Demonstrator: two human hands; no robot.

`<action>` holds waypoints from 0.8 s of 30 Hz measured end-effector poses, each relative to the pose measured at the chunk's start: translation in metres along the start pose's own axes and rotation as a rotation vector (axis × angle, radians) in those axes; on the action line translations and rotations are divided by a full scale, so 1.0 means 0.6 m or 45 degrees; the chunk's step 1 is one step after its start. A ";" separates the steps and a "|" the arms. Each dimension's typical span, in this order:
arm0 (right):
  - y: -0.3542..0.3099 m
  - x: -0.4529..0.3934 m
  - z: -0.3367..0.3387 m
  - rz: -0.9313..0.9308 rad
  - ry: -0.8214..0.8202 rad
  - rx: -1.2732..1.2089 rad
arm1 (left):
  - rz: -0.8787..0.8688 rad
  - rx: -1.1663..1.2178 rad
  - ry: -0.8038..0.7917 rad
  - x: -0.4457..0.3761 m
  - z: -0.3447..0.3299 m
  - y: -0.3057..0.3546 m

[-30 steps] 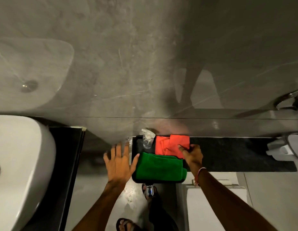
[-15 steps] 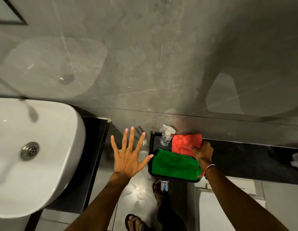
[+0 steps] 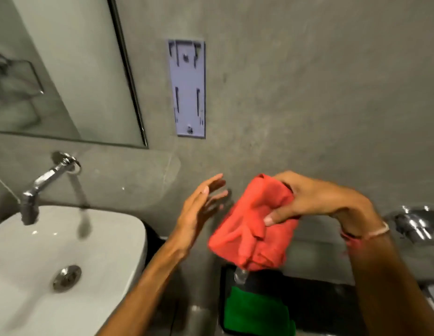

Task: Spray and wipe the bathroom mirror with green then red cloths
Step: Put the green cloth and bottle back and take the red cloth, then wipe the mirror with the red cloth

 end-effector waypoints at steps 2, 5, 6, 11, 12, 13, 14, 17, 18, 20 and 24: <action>-0.146 -0.038 0.017 0.211 -0.049 0.110 | 0.095 0.534 -0.226 0.004 -0.028 0.044; -0.310 -0.104 0.050 0.403 0.140 0.465 | -0.027 0.811 -0.296 0.016 -0.032 0.141; -0.353 -0.121 0.059 0.447 0.235 0.612 | -0.117 0.808 -0.180 0.014 -0.003 0.163; -0.506 -0.137 0.108 0.684 0.649 0.941 | -0.816 0.669 0.182 0.036 0.110 0.346; -0.536 -0.128 0.134 0.760 0.785 0.972 | -0.845 0.743 0.244 0.040 0.137 0.383; -0.560 -0.113 0.161 0.816 0.937 0.978 | -0.829 0.905 0.162 0.026 0.155 0.421; -0.589 -0.096 0.192 0.872 1.099 0.980 | -0.815 0.960 0.216 0.016 0.175 0.475; -0.655 -0.054 0.276 0.894 1.568 1.083 | -1.257 0.412 0.361 0.013 0.202 0.668; -0.676 -0.044 0.299 0.852 1.693 1.154 | -1.297 0.360 0.293 0.000 0.190 0.737; -0.721 -0.042 0.350 0.700 1.814 1.300 | -1.340 -0.047 0.407 -0.036 0.120 0.882; -0.767 -0.067 0.404 0.485 1.872 1.550 | -1.352 -1.580 0.973 -0.139 -0.018 1.011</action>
Point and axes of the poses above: each hand's wrist, its own x-axis away from the middle knuckle, its own z-axis out of the back of the hand, y = z × x, the point moved 10 cm from there along -x, towards the middle knuckle, and after that the axes turned 4 degrees about -y, right-handed, at the moved point
